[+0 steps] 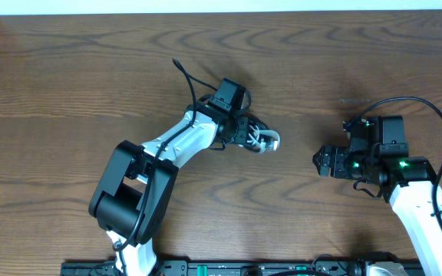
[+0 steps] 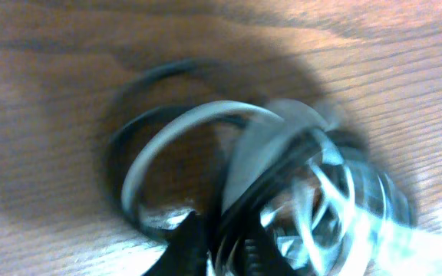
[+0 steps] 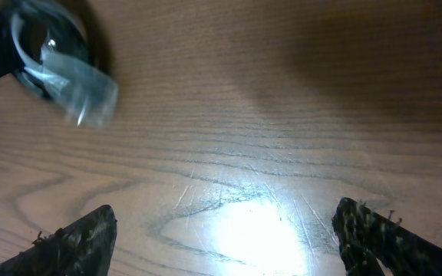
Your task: Untangle cables
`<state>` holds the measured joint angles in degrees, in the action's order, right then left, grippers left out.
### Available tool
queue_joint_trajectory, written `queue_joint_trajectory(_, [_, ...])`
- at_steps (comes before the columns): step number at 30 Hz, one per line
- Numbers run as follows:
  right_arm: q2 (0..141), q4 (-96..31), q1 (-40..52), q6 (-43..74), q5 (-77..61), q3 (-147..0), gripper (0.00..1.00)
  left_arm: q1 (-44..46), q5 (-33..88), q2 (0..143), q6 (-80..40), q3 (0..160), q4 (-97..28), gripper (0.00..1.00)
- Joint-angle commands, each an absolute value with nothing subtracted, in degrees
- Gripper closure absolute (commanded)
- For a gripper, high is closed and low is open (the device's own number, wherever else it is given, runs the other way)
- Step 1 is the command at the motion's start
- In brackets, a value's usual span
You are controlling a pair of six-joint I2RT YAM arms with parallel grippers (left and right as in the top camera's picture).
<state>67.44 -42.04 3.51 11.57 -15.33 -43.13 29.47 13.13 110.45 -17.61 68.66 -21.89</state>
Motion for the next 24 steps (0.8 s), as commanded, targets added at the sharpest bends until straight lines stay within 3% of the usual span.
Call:
queue_joint_trajectory(1, [67.4, -42.0, 3.4, 12.2, -15.0, -44.2, 0.11, 29.7, 14.4, 109.7, -17.7, 68.5, -22.1, 0.93])
queue_joint_trajectory(6, [67.4, -41.2, 3.4, 12.1, -23.8, -44.2, 0.09, 30.9, 28.7, 101.3, -18.3, 68.5, -22.4, 0.93])
queue_joint_trajectory(13, [67.4, -38.3, 6.8, 10.7, -27.6, -44.2, 0.16, 37.3, 30.6, 99.9, -19.0, 68.5, -23.5, 0.92])
queue_joint_trajectory(17, [67.4, -36.9, 8.9, 10.7, -29.6, -44.2, 0.2, 38.0, 25.4, 99.9, -19.0, 68.5, -25.1, 0.92])
queue_joint_trajectory(22, [67.4, -35.1, 11.6, 10.7, -29.5, -44.2, 0.36, 39.1, 25.5, 99.9, -20.5, 68.5, -24.4, 0.93])
queue_joint_trajectory(24, [67.4, -34.7, 12.4, 10.7, -29.5, -44.2, 0.51, 39.4, 25.4, 99.9, -20.5, 68.5, -24.3, 0.93])
